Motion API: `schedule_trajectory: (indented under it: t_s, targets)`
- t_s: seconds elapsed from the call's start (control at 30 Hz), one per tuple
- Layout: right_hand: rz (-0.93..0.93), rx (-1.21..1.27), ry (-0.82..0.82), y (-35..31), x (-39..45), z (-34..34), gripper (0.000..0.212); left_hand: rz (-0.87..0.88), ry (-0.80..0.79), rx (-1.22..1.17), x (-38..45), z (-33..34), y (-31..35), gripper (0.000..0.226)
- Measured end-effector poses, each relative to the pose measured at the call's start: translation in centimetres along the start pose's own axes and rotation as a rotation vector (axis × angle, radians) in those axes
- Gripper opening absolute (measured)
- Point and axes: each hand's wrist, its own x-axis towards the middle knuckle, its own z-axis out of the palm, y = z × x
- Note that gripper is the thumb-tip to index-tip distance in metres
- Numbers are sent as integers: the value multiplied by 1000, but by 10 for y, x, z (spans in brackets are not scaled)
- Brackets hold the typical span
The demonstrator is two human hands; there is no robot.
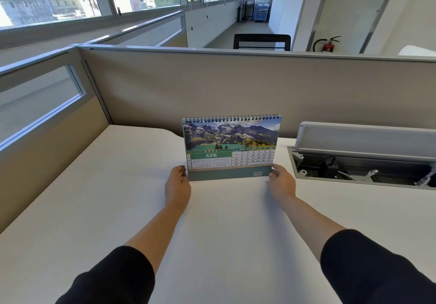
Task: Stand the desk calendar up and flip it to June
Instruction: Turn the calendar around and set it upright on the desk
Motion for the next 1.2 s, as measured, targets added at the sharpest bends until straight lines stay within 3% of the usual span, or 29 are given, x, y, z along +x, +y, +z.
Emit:
schedule_trajectory:
  t_s: [0.1, 0.37, 0.67, 1.2]
  targets:
    - [-16, 18, 35, 6, -8, 1, 38, -4, 88, -70, -11, 1, -4, 34]
    - [-12, 19, -26, 5, -14, 2, 50, -137, 12, -282, -17, 1, 1, 36]
    - [6, 56, -99, 4, -13, -8, 60, -130, -26, -233, -14, -3, 1, 36]
    - [79, 193, -86, -13, -36, -14, 55, -77, -67, -84, -33, -12, 11, 46]
